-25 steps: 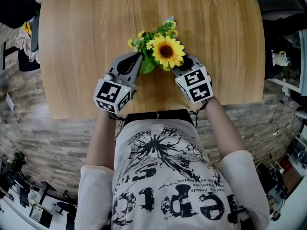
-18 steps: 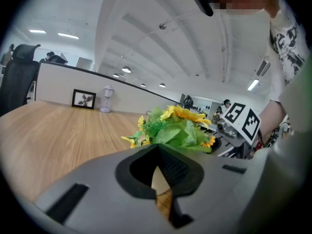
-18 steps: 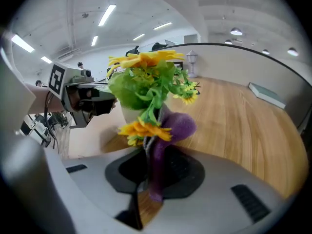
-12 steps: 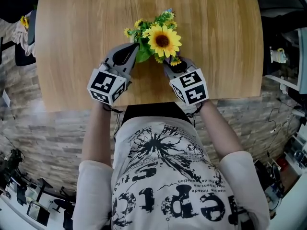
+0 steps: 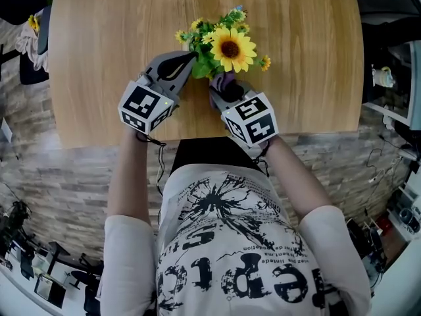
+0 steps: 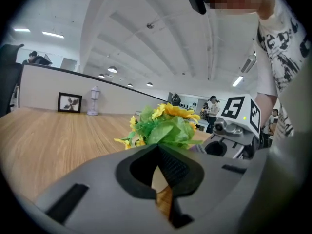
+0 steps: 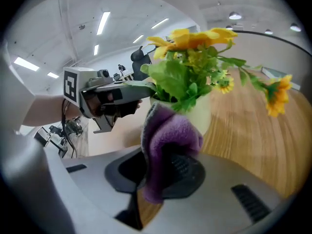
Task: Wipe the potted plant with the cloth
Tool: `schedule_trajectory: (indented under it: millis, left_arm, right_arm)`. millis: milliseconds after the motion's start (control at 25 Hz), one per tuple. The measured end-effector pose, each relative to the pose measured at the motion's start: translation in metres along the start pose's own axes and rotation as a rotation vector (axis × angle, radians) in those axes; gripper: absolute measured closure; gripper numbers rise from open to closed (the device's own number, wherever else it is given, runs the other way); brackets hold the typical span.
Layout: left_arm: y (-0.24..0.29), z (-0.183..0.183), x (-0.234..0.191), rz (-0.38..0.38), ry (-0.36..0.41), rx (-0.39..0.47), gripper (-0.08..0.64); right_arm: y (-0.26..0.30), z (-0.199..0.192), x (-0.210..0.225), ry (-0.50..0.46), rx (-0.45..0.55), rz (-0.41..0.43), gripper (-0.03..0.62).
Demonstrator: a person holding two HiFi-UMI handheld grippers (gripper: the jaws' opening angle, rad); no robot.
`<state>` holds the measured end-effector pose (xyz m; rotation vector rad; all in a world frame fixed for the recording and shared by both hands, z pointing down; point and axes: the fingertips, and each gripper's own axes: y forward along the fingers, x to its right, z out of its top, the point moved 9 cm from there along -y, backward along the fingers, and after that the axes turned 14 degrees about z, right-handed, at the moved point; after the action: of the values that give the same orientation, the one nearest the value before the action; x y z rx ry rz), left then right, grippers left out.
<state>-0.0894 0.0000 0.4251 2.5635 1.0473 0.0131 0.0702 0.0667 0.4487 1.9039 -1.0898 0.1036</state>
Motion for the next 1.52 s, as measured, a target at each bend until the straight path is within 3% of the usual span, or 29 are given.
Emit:
schedule_trajectory:
  millis: [360, 680, 920, 1120, 1320, 1520]
  left_arm:
    - [0.001, -0.001, -0.001, -0.026, 0.014, 0.024, 0.557]
    - [0.003, 0.001, -0.005, -0.069, -0.005, 0.008, 0.557]
    - [0.001, 0.001, -0.004, -0.065, -0.025, -0.003, 0.557]
    - [0.001, 0.0, -0.004, -0.041, -0.049, -0.013, 0.557]
    - [0.0, 0.0, 0.0, -0.004, -0.046, -0.04, 0.557]
    - [-0.006, -0.004, 0.0, 0.044, -0.066, -0.058, 0.557]
  right_arm:
    - [0.022, 0.013, -0.012, -0.034, -0.037, 0.05, 0.509]
    - [0.037, 0.023, -0.019, -0.047, -0.048, 0.136, 0.508]
    - [0.044, 0.03, -0.03, -0.083, -0.118, 0.214, 0.509]
    - [0.027, 0.022, -0.023, -0.008, -0.16, 0.223, 0.511]
    - [0.002, 0.011, -0.01, -0.001, -0.235, 0.206, 0.511]
    - [-0.036, -0.002, 0.022, 0.022, -0.3, 0.111, 0.511]
